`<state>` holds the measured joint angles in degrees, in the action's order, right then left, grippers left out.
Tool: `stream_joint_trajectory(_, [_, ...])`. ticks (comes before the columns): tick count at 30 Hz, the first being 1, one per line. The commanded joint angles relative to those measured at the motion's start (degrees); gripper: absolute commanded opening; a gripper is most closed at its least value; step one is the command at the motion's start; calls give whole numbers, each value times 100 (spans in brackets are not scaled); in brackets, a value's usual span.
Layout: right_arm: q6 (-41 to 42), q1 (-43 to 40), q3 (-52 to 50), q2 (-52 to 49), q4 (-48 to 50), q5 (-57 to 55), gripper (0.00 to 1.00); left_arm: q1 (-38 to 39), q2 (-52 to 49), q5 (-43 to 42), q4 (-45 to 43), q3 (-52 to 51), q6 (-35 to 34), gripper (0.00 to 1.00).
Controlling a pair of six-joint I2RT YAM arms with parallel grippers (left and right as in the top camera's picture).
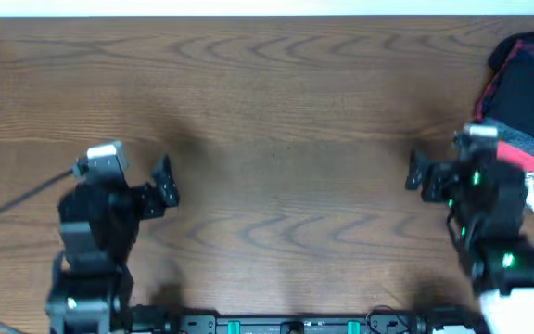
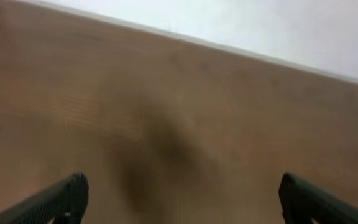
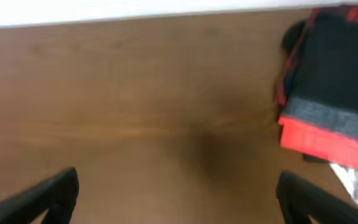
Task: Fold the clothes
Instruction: 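Move the right gripper to the black pants' waistband on the pile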
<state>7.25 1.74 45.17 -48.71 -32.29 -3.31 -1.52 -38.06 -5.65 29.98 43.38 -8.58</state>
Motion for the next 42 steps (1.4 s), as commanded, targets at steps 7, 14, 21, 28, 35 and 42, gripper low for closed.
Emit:
stream_joint_trajectory(7, [-125, -323, 2387, -1878, -1650, 81, 99, -35, -1255, -28, 1700, 1871, 142, 98])
stream_joint_trajectory(14, [474, -1915, 2465, -2258, -1631, 105, 99, -35, -1270, 223, 1613, 1880, 138, 98])
stream_joint_trajectory(21, [553, -4129, 2448, -2905, -1045, 271, 99, -35, -1394, 264, 1576, 1880, 118, 98])
stream_joint_trajectory(28, [-704, -4750, 2446, -3792, -492, 938, 98, -35, -1554, 264, 1558, 1880, 116, 98])
stream_joint_trajectory(35, [-863, -4996, 2446, -4752, -144, 999, 93, -35, -1613, 264, 1537, 1880, 118, 98])
stream_joint_trajectory(42, [-1078, -5025, 2446, -5285, 455, 1392, 94, -35, -1615, 264, 1537, 1880, 116, 98])
